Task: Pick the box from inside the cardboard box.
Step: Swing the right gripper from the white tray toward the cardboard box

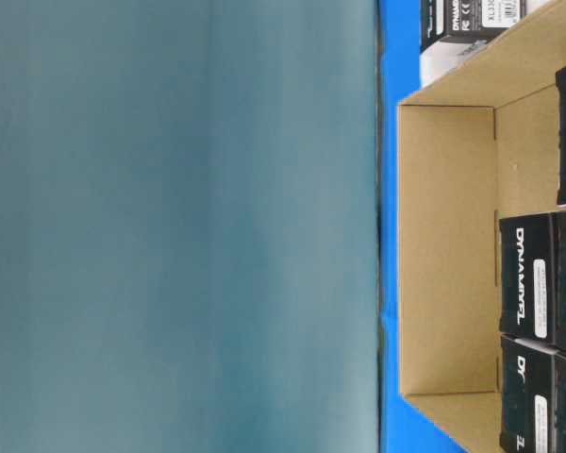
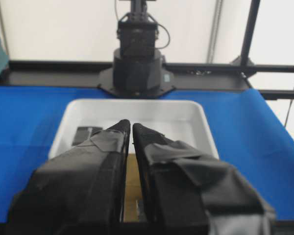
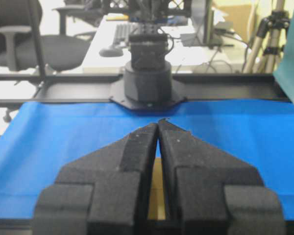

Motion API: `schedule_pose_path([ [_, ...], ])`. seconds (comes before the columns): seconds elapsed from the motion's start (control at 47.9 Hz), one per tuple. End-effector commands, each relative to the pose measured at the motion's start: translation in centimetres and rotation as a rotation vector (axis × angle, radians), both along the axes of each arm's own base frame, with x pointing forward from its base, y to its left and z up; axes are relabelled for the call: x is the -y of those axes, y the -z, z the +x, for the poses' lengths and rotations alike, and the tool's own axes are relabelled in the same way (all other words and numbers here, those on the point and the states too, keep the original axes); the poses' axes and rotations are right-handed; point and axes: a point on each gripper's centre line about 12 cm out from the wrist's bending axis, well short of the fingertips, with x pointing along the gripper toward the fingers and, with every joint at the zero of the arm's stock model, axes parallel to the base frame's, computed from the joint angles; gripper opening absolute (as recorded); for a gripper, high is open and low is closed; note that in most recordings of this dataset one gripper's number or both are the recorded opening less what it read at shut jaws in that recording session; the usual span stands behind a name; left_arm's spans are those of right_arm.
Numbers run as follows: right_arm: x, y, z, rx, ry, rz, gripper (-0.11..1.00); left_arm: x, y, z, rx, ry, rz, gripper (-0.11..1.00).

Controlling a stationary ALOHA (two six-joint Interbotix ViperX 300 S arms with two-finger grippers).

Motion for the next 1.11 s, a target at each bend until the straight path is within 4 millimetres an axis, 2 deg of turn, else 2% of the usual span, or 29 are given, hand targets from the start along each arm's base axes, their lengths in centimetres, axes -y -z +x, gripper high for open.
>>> schedule_pose_path([
  [0.0, 0.1, -0.2, 0.3, 0.000, 0.006, 0.017, 0.14, 0.3, -1.1, 0.4, 0.020, 0.016, 0.000, 0.14],
  [0.063, 0.3, -0.3, 0.9, -0.026, 0.013, 0.079, 0.15, 0.3, -1.4, 0.5, 0.015, 0.016, 0.000, 0.08],
  [0.125, 0.3, -0.2, 1.4, -0.073, 0.017, 0.146, 0.07, 0.3, -1.5, 0.6, -0.005, 0.017, 0.001, -0.01],
  [0.209, 0.3, -0.2, 2.4, -0.156, 0.017, 0.211, 0.02, 0.3, -1.5, 0.7, -0.048, 0.016, 0.002, -0.07],
  [0.542, -0.1, -1.0, 6.7, -0.521, 0.032, 0.301, 0.01, 0.2, -1.4, 0.5, -0.207, 0.011, 0.005, -0.07],
  [0.751, -0.5, -3.5, 10.2, -0.674, 0.034, 0.331, 0.01, 0.2, -1.6, 0.3, -0.248, 0.009, 0.004, -0.07],
  [0.835, -0.6, -3.9, 11.7, -0.759, 0.038, 0.333, 0.01, 0.2, -1.6, 0.3, -0.259, 0.009, 0.004, -0.07],
  [1.085, -0.2, -3.1, 15.8, -1.040, 0.067, 0.328, 0.01, 0.3, -0.6, 0.0, -0.353, 0.014, -0.007, -0.07],
])
